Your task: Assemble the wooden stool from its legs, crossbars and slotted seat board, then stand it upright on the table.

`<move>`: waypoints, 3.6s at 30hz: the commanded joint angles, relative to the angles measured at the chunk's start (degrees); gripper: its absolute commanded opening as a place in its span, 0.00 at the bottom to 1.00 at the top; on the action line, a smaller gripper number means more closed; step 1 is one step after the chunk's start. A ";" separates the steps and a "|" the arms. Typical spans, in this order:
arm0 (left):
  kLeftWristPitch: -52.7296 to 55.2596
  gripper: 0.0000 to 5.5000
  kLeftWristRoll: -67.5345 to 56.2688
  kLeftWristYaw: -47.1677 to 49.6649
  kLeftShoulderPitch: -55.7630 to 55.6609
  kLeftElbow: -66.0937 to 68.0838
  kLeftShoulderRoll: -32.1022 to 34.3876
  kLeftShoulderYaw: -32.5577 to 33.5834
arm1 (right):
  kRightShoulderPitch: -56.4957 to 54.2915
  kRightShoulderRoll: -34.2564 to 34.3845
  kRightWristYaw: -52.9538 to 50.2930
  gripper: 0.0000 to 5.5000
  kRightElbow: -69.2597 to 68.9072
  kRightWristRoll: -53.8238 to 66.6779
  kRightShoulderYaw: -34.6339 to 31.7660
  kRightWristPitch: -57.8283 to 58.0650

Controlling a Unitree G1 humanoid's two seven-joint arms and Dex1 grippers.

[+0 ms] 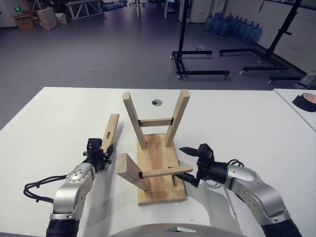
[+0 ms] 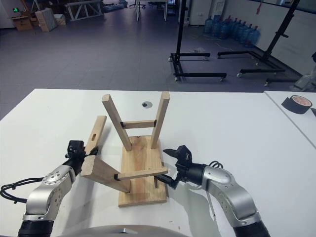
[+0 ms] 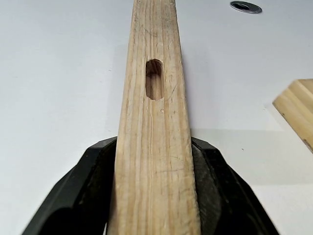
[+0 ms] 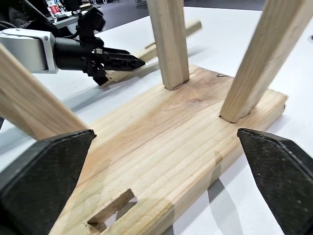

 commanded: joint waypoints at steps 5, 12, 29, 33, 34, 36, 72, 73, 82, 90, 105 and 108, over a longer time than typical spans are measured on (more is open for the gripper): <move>-17.87 0.37 -12.80 -12.66 -5.37 -7.18 0.76 9.89 | -4.77 1.52 0.12 0.98 -1.32 12.44 -8.65 4.47; -2.88 0.37 -43.14 -33.56 -0.70 -13.10 9.09 11.08 | -11.83 3.83 -2.59 0.98 -2.49 36.08 -17.10 13.36; 10.54 0.37 -52.80 -51.10 -4.16 -10.26 19.69 5.41 | -29.28 15.13 -5.63 0.98 6.82 43.26 -6.57 19.00; 10.99 0.37 -52.44 -52.11 -4.62 -9.21 19.65 4.58 | -30.56 14.89 -4.11 0.98 7.13 44.83 -7.28 20.44; 10.99 0.37 -52.27 -52.23 -4.53 -9.07 19.66 4.45 | -30.71 14.69 -3.89 0.95 7.14 45.36 -7.57 20.83; 10.88 0.37 -52.15 -52.22 -4.09 -9.18 19.64 4.39 | -30.99 14.38 -3.53 0.89 7.14 46.20 -7.97 21.63; 7.92 0.72 -56.45 -40.76 -2.56 -11.18 15.78 16.83 | -21.23 -8.84 16.63 0.37 4.93 27.14 -15.42 12.65; 7.35 0.72 -56.60 -39.79 -1.28 -12.95 15.23 17.36 | -19.46 -10.95 18.97 0.37 4.94 25.36 -15.36 11.55; 2.50 0.72 -60.84 -31.16 5.49 -25.85 12.45 19.76 | -11.07 -21.21 33.60 0.37 3.79 15.75 -11.30 4.31; 0.24 0.72 -61.94 -27.79 6.61 -29.40 13.70 19.05 | -14.03 -24.68 36.86 0.37 1.76 14.34 -9.53 1.28; -2.65 0.72 -58.89 -29.16 6.46 -23.03 13.76 17.78 | -12.07 -24.39 37.66 0.37 4.22 10.35 -5.49 -5.29; -3.05 0.72 -58.63 -29.69 7.38 -22.13 13.94 18.13 | -9.13 -24.89 38.08 0.37 6.17 6.80 -4.86 -9.78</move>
